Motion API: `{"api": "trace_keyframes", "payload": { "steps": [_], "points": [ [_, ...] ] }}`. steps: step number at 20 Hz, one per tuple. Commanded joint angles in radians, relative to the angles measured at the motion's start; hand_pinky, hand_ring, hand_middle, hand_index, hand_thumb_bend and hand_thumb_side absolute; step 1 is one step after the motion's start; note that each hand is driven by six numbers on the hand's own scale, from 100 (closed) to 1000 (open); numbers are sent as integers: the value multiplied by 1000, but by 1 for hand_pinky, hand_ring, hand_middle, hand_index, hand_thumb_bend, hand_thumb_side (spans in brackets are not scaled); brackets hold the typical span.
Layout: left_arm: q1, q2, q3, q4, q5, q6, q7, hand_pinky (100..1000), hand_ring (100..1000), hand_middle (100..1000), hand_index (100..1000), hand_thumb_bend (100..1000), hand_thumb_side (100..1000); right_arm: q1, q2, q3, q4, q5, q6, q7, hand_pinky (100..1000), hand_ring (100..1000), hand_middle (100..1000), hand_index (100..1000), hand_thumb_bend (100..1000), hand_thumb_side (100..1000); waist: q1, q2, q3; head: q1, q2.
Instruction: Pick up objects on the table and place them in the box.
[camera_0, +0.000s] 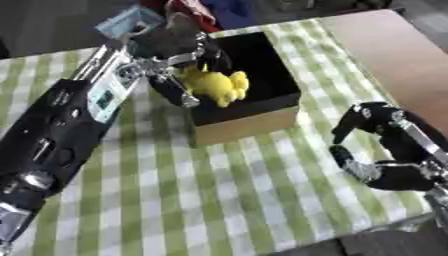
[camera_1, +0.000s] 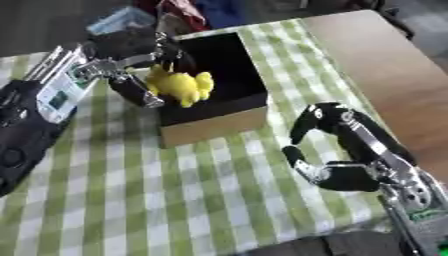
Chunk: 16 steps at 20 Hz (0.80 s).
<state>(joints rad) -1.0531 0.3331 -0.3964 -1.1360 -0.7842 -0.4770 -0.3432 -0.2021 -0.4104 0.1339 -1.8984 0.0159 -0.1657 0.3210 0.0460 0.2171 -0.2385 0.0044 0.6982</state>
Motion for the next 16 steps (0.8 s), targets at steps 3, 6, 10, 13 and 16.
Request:
{"api": "trace_keyframes", "payload": {
  "steps": [3, 6, 10, 13, 16],
  "points": [
    [-22, 32, 24, -56, 28, 27, 45, 655, 550, 569, 867, 732, 148, -5, -19, -5, -7, -6, 0, 0, 673, 532, 518, 567, 227, 100, -10, -16, 7, -3, -8],
    [-25, 59, 38, -92, 63, 51, 64, 656, 547, 561, 851, 720, 134, -1, -18, -7, -6, -6, 0, -2, 673, 532, 518, 567, 227, 100, -17, -20, 21, -8, -7],
    [-20, 124, 68, -126, 120, 88, 55, 651, 535, 541, 819, 691, 110, 9, -20, -12, -3, -4, 0, -7, 673, 532, 518, 567, 226, 100, -23, -27, 45, -17, -1],
    [-6, 191, 91, -139, 162, 114, 18, 652, 536, 536, 805, 668, 100, 15, -21, -16, -1, 0, 1, -13, 672, 532, 517, 567, 228, 100, -24, -29, 62, -25, 4],
    [21, 260, 115, -138, 176, 135, -22, 651, 535, 528, 786, 649, 100, 24, -23, -21, 2, 4, 0, -19, 672, 532, 518, 567, 229, 100, -23, -30, 77, -35, 9]
  ]
}}
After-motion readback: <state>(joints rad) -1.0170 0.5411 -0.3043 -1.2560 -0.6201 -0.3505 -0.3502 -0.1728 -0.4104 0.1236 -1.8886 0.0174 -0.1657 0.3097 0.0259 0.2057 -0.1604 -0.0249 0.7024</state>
